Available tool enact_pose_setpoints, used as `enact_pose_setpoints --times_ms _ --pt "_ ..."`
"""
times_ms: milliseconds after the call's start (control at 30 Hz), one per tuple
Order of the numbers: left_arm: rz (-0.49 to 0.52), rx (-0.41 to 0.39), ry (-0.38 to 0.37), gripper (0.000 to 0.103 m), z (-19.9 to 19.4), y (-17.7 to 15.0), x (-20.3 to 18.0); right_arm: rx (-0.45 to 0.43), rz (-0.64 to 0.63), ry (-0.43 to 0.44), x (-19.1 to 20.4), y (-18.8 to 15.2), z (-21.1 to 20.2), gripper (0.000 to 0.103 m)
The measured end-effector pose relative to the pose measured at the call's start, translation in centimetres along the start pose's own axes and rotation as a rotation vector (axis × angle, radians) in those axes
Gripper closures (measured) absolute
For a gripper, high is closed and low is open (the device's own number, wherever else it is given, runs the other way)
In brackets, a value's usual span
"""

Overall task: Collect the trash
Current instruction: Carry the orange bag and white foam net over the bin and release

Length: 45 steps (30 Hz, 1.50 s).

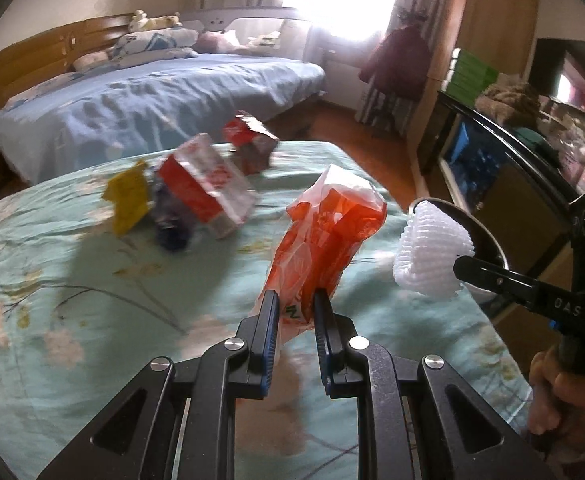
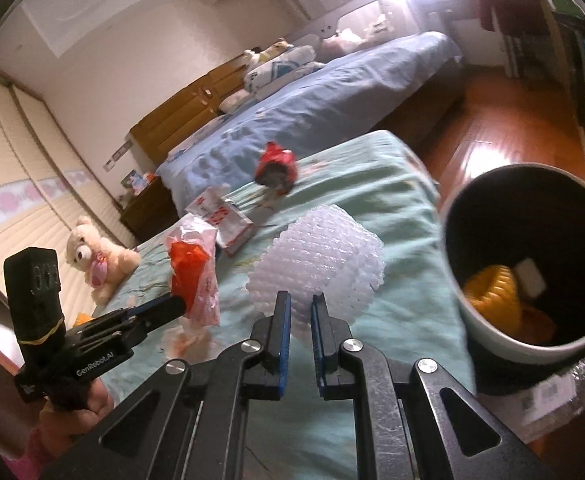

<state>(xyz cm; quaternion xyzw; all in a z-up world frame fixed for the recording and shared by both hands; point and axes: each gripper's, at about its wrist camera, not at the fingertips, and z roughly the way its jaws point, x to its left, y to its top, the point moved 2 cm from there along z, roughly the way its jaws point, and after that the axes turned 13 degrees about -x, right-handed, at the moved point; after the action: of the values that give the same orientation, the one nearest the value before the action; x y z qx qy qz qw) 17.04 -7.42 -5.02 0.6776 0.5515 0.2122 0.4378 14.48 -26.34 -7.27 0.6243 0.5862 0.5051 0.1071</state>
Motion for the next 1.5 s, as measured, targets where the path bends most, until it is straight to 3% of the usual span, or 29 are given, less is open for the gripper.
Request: enact_pose_setpoints --times_ms 667,1500 --pt "0.137 0.042 -0.074 0.087 3.1 0.8 -9.7 -0.095 0.085 -0.113 -7.6 1.3 -6.1 0.093" --pt "0.256 0.087 -0.123 0.086 9.7 2.5 -16.8 -0.121 0.102 -0.221 -13.1 3.0 -7.3 0.093"
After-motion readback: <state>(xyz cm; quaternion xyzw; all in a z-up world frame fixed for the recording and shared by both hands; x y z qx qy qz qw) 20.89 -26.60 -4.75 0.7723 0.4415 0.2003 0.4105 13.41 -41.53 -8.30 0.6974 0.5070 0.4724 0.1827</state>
